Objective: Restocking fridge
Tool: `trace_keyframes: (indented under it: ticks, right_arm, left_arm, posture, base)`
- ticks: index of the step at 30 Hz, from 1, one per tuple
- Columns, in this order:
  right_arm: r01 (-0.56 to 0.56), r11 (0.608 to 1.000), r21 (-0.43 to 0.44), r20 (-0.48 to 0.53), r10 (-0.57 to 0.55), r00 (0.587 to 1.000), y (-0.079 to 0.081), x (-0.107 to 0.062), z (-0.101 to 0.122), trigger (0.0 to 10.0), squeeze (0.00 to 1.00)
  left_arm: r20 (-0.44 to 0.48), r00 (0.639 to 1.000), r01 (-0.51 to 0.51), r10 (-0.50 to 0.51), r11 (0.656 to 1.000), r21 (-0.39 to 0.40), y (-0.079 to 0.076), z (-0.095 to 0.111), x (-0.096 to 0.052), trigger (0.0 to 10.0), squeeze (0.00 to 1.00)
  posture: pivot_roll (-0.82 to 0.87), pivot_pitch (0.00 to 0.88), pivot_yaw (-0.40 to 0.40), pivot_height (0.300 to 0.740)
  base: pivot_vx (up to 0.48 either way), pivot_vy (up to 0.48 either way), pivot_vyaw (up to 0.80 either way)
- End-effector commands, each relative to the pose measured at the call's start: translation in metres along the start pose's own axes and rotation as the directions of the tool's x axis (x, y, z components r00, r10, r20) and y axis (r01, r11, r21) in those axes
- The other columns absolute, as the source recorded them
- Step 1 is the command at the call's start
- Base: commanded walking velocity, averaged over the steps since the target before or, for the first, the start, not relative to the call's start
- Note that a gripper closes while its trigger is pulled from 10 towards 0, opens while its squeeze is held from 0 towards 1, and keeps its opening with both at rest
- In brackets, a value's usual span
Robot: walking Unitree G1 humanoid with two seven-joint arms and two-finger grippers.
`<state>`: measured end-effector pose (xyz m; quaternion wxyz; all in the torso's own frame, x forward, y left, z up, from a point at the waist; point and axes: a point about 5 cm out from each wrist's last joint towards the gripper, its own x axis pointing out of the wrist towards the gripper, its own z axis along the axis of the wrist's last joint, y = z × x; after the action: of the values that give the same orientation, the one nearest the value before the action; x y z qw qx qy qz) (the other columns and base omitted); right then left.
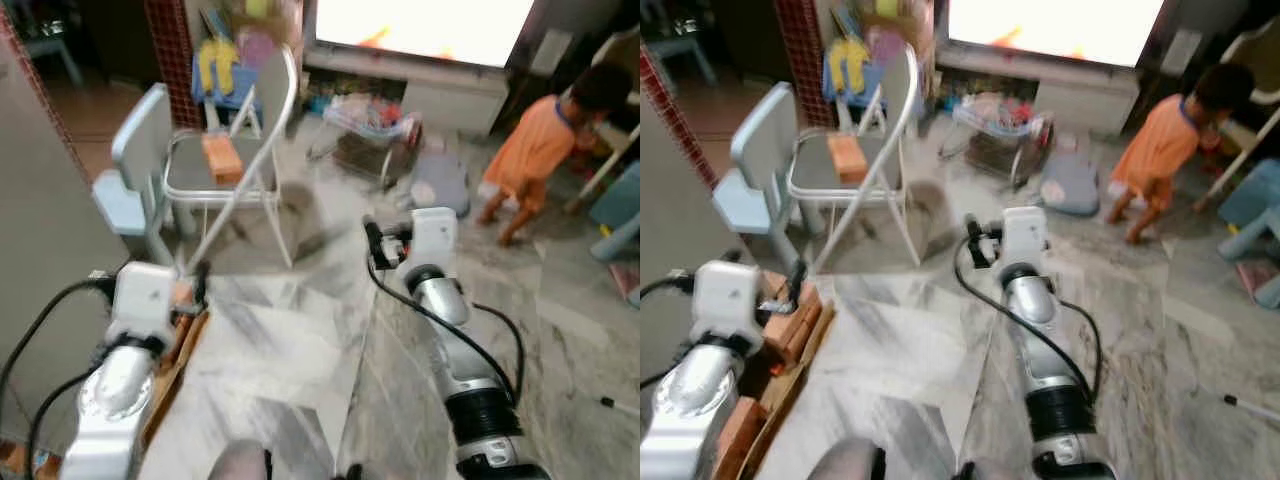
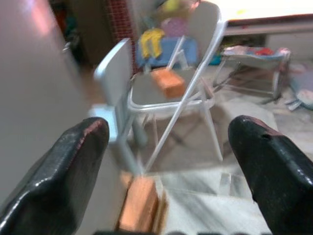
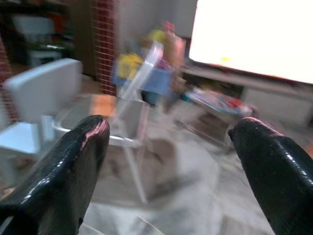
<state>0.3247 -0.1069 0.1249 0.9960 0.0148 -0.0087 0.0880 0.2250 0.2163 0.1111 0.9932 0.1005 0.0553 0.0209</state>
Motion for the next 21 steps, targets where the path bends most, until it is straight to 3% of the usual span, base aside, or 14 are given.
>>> trace_keyframes:
  ticks: [1,5,7,10,12,15,21]
  right_arm:
    - [-0.027,1.000,-0.002,0.032,0.027,0.999,0.004,0.005,0.008,10.0,0.00]
    - [-0.045,0.999,-0.019,0.045,0.045,0.998,0.006,0.005,0.011,10.0,0.00]
    - [-0.036,0.999,-0.025,0.033,0.037,0.999,0.002,0.002,0.007,10.0,0.00]
    - [-0.004,1.000,-0.026,0.009,0.004,1.000,-0.009,-0.004,0.000,10.0,0.00]
    - [0.017,0.999,-0.032,-0.001,-0.017,1.000,-0.014,-0.008,-0.005,10.0,0.00]
    - [0.096,0.995,-0.032,-0.036,-0.097,0.995,-0.030,-0.022,-0.016,10.0,0.00]
    - [0.174,0.982,-0.078,-0.081,-0.180,0.980,-0.046,-0.050,-0.026,10.0,0.00]
  left_arm:
    - [-0.018,1.000,-0.001,0.001,0.999,-0.042,0.009,0.000,0.001,10.0,0.00]
    - [-0.022,0.999,0.042,-0.043,0.998,-0.043,0.007,0.002,0.007,10.0,0.00]
    - [-0.029,0.996,0.080,-0.083,0.994,-0.078,-0.001,0.000,0.008,10.0,0.00]
    - [-0.011,0.991,0.129,-0.130,0.990,-0.061,-0.015,0.001,0.005,10.0,0.00]
    - [-0.010,0.991,0.131,-0.133,0.988,-0.078,-0.017,0.001,0.003,10.0,0.00]
    - [0.017,0.997,0.071,-0.071,0.996,-0.050,-0.015,0.003,-0.001,10.0,0.00]
    - [0.030,0.999,-0.027,0.027,1.000,0.004,-0.007,0.001,-0.009,10.0,0.00]
  posture:
    - [0.35,0.000,-0.086,0.740]
    - [0.32,0.000,-0.095,0.740]
    - [0.31,0.000,-0.097,0.740]
    - [0.28,0.000,-0.086,0.740]
    - [0.28,0.000,-0.084,0.740]
    - [0.26,0.000,-0.076,0.740]
    - [0.26,0.001,-0.088,0.740]
  base:
    - [0.000,0.000,0.80]
    - [0.000,0.000,0.80]
    - [0.000,0.000,0.80]
    - [0.000,0.000,0.72]
    - [0.000,0.000,0.00]
    - [0.000,0.000,0.00]
    - [0.000,0.084,0.00]
